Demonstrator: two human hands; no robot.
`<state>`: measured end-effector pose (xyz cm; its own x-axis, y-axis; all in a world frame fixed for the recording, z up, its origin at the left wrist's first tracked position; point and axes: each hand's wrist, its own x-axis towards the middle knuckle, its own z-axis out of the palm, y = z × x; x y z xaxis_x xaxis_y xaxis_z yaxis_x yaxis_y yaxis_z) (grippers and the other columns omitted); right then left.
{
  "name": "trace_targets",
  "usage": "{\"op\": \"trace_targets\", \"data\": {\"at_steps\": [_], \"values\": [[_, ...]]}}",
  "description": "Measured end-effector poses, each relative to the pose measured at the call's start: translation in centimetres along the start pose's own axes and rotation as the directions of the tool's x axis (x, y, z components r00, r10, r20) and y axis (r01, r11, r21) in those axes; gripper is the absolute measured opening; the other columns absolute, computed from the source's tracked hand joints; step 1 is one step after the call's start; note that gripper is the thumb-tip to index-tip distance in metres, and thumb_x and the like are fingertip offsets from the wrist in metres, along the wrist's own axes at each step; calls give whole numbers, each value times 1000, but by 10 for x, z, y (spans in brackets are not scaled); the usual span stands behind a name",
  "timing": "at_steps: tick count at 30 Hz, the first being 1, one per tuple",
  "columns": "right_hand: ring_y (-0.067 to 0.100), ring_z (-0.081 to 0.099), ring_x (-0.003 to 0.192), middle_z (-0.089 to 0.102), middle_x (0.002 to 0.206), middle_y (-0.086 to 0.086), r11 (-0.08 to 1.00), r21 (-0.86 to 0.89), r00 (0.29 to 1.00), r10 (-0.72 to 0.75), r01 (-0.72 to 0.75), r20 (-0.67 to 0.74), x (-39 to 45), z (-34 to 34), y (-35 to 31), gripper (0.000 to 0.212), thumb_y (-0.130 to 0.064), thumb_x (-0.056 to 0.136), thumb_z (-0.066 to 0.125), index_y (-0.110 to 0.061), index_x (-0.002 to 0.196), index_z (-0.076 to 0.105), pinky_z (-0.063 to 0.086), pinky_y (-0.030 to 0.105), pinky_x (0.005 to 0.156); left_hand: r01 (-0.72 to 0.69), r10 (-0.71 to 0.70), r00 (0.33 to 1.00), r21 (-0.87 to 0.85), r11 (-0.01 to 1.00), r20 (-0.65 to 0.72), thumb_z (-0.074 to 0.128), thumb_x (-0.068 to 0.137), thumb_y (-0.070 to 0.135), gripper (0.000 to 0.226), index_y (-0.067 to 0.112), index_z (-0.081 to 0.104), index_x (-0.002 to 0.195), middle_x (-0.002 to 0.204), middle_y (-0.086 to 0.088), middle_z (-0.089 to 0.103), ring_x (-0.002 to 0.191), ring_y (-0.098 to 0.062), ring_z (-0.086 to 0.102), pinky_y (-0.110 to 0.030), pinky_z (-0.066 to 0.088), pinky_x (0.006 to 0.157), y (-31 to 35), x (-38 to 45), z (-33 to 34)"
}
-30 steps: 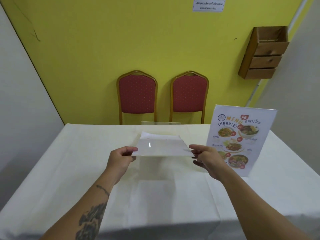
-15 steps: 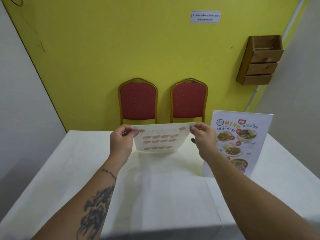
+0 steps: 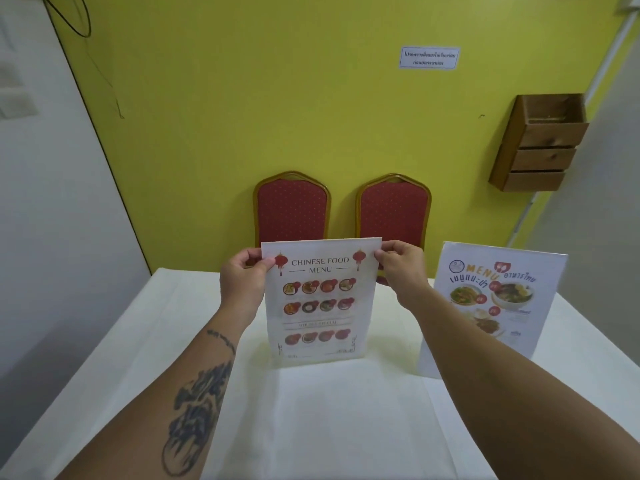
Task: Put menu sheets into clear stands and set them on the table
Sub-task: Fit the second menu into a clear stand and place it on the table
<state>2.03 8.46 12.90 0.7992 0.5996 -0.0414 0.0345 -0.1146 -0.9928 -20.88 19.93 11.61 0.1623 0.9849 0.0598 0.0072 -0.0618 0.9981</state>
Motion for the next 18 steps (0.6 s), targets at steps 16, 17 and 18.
{"op": "trace_targets", "data": {"at_steps": [16,17,18], "values": [[25,72,97,74,103,8,993,-120,999,-5,9,36,-8,8,16,15,-8,96,61,-10,107,70,62,46,85,116,-114,992,40,992,-54,69,87,16,4,17,70,91,88,0,76,84,-21,73,-39,61,79,2,9,4],[26,72,97,74,104,8,992,-123,999,-3,8,42,-9,8,16,16,-7,96,60,-9,109,70,62,46,85,119,-116,991,52,992,-68,70,87,17,3,18,70,90,87,0,75,83,-21,73,-38,60,76,3,8,5],[26,73,97,74,104,8,991,-134,999,-3,9,47,-9,7,16,19,-5,95,59,-9,111,69,62,45,85,123,-119,990,59,991,-80,70,87,18,1,18,69,89,87,0,74,82,-20,72,-36,59,74,4,8,6]]}}
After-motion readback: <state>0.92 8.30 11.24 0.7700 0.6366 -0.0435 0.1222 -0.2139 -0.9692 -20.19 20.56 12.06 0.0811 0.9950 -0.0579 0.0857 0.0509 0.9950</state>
